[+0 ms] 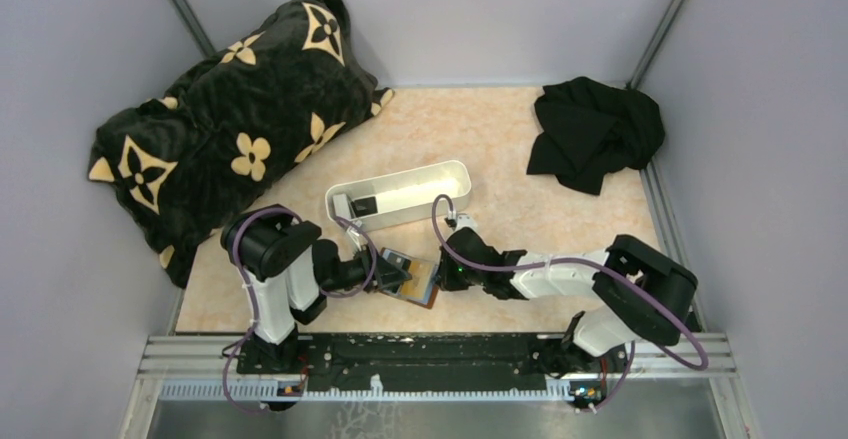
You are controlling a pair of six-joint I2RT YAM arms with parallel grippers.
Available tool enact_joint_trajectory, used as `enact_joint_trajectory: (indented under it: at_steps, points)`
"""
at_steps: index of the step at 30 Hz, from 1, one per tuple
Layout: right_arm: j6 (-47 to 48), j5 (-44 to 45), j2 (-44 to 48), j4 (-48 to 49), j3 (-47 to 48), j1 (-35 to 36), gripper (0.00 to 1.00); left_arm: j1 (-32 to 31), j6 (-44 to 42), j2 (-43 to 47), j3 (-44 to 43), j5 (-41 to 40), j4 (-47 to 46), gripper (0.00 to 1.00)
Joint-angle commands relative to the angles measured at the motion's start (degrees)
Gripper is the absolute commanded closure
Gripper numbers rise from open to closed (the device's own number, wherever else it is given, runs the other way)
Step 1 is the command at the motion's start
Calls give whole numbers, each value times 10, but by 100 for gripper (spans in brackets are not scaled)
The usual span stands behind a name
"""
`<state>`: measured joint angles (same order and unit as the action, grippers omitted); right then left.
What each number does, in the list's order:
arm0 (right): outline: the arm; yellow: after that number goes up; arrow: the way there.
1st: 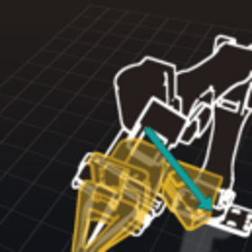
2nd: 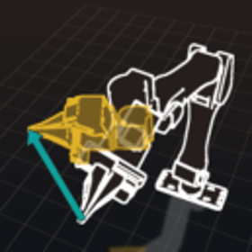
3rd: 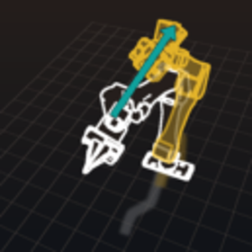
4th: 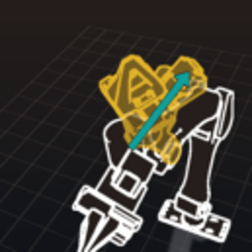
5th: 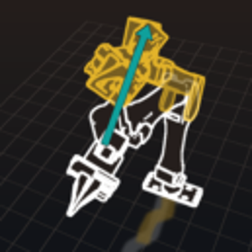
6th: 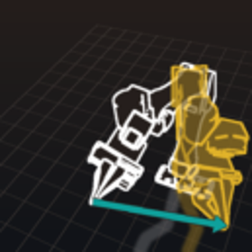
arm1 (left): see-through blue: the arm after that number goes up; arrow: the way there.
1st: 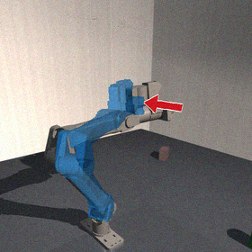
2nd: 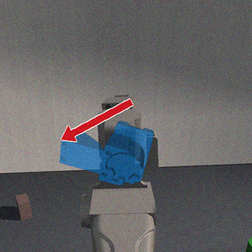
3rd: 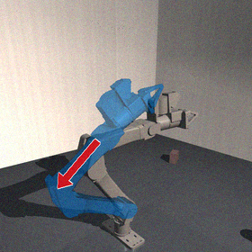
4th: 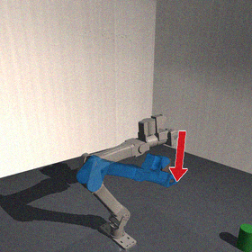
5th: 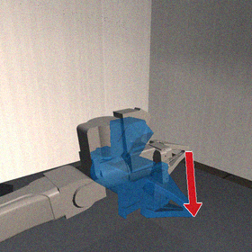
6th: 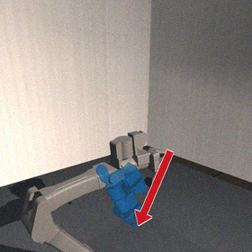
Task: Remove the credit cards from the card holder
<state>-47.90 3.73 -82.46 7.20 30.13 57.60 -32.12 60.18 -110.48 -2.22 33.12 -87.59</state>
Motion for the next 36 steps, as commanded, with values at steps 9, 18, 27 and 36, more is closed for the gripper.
enact_joint_trajectory:
  at_steps: [9,18,27,36]
  points:
    - [29,34,103,-87,53,-1,100,-14,-52,-54,69,-38,-149,58]
    - [9,-3,11,-6,38,0,100,-14,-54,-49,74,-37,-150,58]
    - [-1,-12,-29,19,18,4,100,-14,-53,-55,68,-29,-149,58]
    - [-13,-23,-63,61,16,13,100,-14,-49,-53,68,-17,-149,65]
